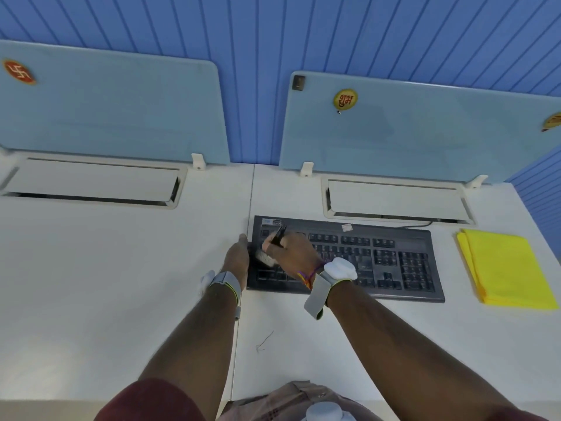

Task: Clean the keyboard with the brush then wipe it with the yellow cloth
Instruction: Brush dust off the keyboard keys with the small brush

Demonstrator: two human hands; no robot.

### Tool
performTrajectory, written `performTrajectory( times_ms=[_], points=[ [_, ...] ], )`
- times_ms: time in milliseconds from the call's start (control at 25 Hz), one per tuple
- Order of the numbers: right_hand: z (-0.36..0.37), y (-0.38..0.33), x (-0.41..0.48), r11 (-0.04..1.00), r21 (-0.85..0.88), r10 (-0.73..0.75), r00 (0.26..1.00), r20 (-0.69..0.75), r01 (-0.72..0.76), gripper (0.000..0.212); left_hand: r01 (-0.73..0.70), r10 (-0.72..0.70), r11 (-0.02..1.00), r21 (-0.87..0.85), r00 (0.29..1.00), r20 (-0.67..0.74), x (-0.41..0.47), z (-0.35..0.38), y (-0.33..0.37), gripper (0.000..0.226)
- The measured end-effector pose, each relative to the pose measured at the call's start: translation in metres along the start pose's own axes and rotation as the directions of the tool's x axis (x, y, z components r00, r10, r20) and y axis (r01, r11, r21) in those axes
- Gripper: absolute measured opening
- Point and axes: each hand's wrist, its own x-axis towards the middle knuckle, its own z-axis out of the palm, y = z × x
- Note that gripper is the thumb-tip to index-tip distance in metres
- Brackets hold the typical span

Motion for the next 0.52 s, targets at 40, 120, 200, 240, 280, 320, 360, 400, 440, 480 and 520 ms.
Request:
performTrajectory(
  times_ms=[40,120,200,240,280,320,360,400,440,480,520],
  points=[
    [0.001,0.005,-0.008,0.999,0.047,0.026,1.000,0.001,-0.026,0.023,-0.001,0.001,1.000,0.018,1.000,-0.005,0.030,-0.002,-0.011,0.092],
    [-0.004,0.030,-0.027,0.988,0.146,0.076,0.989,-0.125,-0.057,0.019,-0.005,0.010,0.991,0.130,0.999,-0.038,0.042,0.003,-0.011,0.106],
    [-0.018,0.061,-0.043,0.953,0.265,0.222,0.931,-0.291,-0.144,0.017,-0.073,0.095,0.966,0.249,0.992,-0.079,0.007,0.010,0.008,0.090],
    [-0.027,0.076,-0.050,0.926,0.324,0.310,0.884,-0.351,-0.196,0.018,-0.101,0.138,0.944,0.315,0.985,-0.099,-0.014,0.015,0.016,0.076],
    [-0.041,0.097,-0.062,0.896,0.381,0.389,0.820,-0.420,-0.231,0.020,-0.122,0.175,0.920,0.373,0.978,-0.113,-0.033,0.029,0.021,0.067],
    [-0.054,0.116,-0.075,0.875,0.398,0.457,0.745,-0.487,-0.276,0.025,-0.105,0.200,0.892,0.440,0.964,-0.176,-0.045,0.039,0.025,0.065],
    [-0.065,0.135,-0.086,0.856,0.408,0.506,0.672,-0.540,-0.316,0.030,-0.062,0.220,0.858,0.510,0.941,-0.257,-0.054,0.046,0.028,0.068],
    [-0.075,0.152,-0.099,0.831,0.432,0.555,0.579,-0.598,-0.351,0.034,-0.017,0.245,0.819,0.574,0.915,-0.322,-0.066,0.055,0.029,0.071],
    [-0.088,0.170,-0.118,0.804,0.479,0.595,0.474,-0.649,-0.352,0.036,-0.003,0.296,0.773,0.634,0.886,-0.356,-0.077,0.074,0.028,0.072],
    [-0.099,0.183,-0.134,0.799,0.492,0.600,0.391,-0.698,-0.347,0.033,-0.024,0.361,0.735,0.678,0.860,-0.362,-0.088,0.091,0.026,0.071],
    [-0.104,0.189,-0.140,0.806,0.493,0.588,0.344,-0.732,-0.329,0.029,-0.065,0.439,0.708,0.703,0.821,-0.366,-0.093,0.099,0.024,0.070]
  ],
)
